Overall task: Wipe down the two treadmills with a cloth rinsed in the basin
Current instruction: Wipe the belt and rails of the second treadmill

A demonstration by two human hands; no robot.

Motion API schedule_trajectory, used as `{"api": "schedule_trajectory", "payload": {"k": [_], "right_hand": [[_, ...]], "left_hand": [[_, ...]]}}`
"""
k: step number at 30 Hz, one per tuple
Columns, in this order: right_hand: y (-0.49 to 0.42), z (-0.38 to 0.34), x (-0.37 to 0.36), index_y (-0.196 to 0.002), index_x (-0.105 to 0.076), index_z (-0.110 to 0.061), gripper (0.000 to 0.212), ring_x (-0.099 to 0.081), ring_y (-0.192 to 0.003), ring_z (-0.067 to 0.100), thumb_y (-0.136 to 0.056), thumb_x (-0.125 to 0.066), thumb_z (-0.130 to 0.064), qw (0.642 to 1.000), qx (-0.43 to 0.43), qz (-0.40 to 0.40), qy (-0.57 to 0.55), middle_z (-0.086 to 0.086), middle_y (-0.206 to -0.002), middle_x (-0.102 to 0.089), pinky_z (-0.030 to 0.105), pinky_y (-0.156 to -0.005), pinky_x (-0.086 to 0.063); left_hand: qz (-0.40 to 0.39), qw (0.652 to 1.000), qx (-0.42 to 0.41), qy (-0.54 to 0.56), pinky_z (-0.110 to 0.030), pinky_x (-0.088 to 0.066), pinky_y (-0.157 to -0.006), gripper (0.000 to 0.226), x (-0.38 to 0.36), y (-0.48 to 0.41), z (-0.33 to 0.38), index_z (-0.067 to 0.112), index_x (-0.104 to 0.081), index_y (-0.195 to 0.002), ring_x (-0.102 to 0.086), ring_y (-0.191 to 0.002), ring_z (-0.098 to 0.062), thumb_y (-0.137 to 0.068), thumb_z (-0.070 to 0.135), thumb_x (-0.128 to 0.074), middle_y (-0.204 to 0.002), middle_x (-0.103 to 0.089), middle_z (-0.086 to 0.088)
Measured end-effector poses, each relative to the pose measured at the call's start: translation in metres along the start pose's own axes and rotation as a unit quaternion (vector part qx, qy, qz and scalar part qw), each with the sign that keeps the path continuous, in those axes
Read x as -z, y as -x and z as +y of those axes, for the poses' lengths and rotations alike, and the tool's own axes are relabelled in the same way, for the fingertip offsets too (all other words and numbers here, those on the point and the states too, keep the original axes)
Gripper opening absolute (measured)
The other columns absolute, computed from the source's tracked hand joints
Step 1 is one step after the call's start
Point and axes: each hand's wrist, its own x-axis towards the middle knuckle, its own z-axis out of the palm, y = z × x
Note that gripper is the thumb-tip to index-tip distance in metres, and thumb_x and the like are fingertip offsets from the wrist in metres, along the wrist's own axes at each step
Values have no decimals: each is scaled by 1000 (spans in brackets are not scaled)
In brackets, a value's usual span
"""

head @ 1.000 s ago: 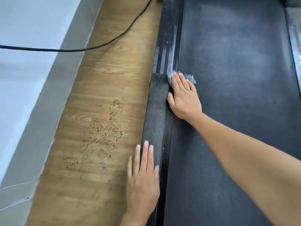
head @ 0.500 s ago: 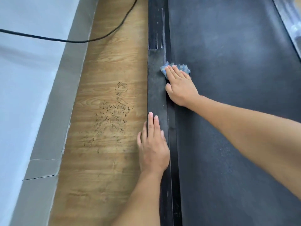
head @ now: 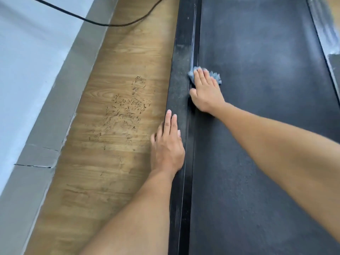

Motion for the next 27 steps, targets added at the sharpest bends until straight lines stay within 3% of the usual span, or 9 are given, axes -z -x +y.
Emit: {"api": "schedule_trajectory", "payload": {"k": [2, 5, 10, 13, 16, 19, 22, 24, 27], "right_hand": [[-19, -8, -2, -167, -9, -9, 71, 2, -162, 23, -103, -25, -33, 1000, 2, -4, -6, 5, -176, -4, 41, -131, -1], [21, -8, -14, -167, -10, -9, 78, 1, -162, 21, -96, -22, -36, 999, 35, -10, -3, 5, -176, -6, 39, -131, -1], [185, -6, -43, -168, -6, -12, 86, 10, -161, 14, -88, -21, -41, 986, 146, -74, 18, 2, -176, 0, 38, -131, 1], [306, -10, -67, -167, -4, -11, 89, 14, -161, 15, -88, -33, -41, 968, 223, -112, 37, 2, -175, 5, 38, -131, 4], [373, -9, -88, -167, -6, -10, 89, 10, -162, 17, -94, -42, -45, 957, 262, -109, 68, 5, -176, 3, 38, -129, 2], [368, -6, -94, -167, -9, -10, 86, 2, -162, 17, -103, -38, -59, 956, 269, -73, 90, 5, -175, -7, 38, -129, -6], [329, -7, -88, -167, -7, -11, 87, 1, -162, 16, -105, -26, -68, 972, 210, -57, 87, 3, -175, -8, 38, -131, -7], [291, -8, -78, -168, -5, -12, 81, 2, -162, 15, -107, -24, -62, 984, 161, -48, 64, 2, -175, -7, 36, -131, -3], [263, -18, -72, -167, -5, -10, 73, 0, -162, 17, -110, -33, -45, 988, 144, -49, 26, 4, -176, -9, 35, -130, 0]], "left_hand": [[8, 1000, 7, 4, -46, -38, -109, 56, -2, 0, -3, 22, -23, -167, -40, -146, -17, -112, 32, -26, -177, -5, 11], [13, 1000, 4, 7, -47, -38, -109, 56, -4, 2, -5, 21, -25, -167, -41, -146, -19, -112, 32, -26, -177, -7, 10], [12, 999, -2, 40, -48, -31, -115, 54, -5, 2, -10, 22, -34, -164, -35, -154, -16, -111, 26, -30, -175, -18, 9], [16, 997, -2, 77, -51, -23, -120, 54, -1, 3, -10, 25, -39, -162, -25, -160, -16, -109, 18, -32, -173, -24, 10], [-47, 996, -7, 72, -56, -10, -126, 56, 9, 4, -10, 29, -26, -167, -7, -164, -20, -113, 17, -30, -175, -10, 17], [-165, 986, -10, -6, -58, 7, -127, 59, 32, -3, -11, 33, -3, -169, 14, -163, -24, -115, 26, -24, -174, 12, 21], [-253, 950, -69, -171, -58, 9, -128, 64, 67, -19, -6, 26, 3, -169, 18, -162, -27, -114, 32, -30, -176, 14, 11], [-273, 913, -135, -273, -55, 5, -129, 72, 85, -13, -6, 19, 1, -169, 14, -163, -24, -113, 45, -35, -177, 12, 3], [-314, 868, -188, -334, -53, 2, -131, 100, 96, 24, -15, 9, 4, -168, 8, -164, -20, -102, 70, -40, -176, 15, -9]]}}
